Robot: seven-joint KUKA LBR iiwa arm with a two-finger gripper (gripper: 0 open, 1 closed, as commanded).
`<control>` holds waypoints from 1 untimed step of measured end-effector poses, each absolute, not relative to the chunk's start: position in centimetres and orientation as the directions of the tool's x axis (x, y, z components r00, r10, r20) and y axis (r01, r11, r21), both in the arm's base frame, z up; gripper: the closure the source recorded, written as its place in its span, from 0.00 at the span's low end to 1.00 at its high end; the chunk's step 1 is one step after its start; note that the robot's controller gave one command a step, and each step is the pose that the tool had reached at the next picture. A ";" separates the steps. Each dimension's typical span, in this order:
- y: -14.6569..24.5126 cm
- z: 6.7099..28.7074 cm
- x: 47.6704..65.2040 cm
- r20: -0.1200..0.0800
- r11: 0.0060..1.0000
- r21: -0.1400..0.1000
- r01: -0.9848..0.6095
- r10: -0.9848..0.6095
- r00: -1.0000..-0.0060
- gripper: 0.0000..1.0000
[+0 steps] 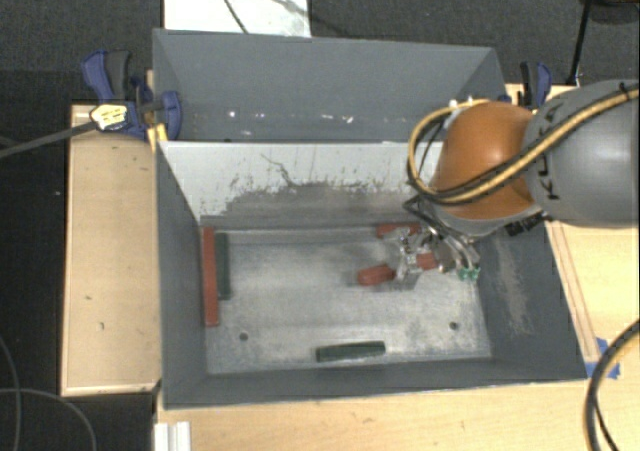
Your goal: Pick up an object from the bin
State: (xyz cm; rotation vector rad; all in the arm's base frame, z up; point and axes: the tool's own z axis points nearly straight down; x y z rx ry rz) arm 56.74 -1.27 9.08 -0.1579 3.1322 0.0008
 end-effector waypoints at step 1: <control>-1.3 9.7 56.7 -0.003 0.995 0.000 -0.100 -0.100 -0.995 1.00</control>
Offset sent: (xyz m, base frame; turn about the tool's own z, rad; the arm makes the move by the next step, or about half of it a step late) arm -0.0001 0.0001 0.0342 0.0000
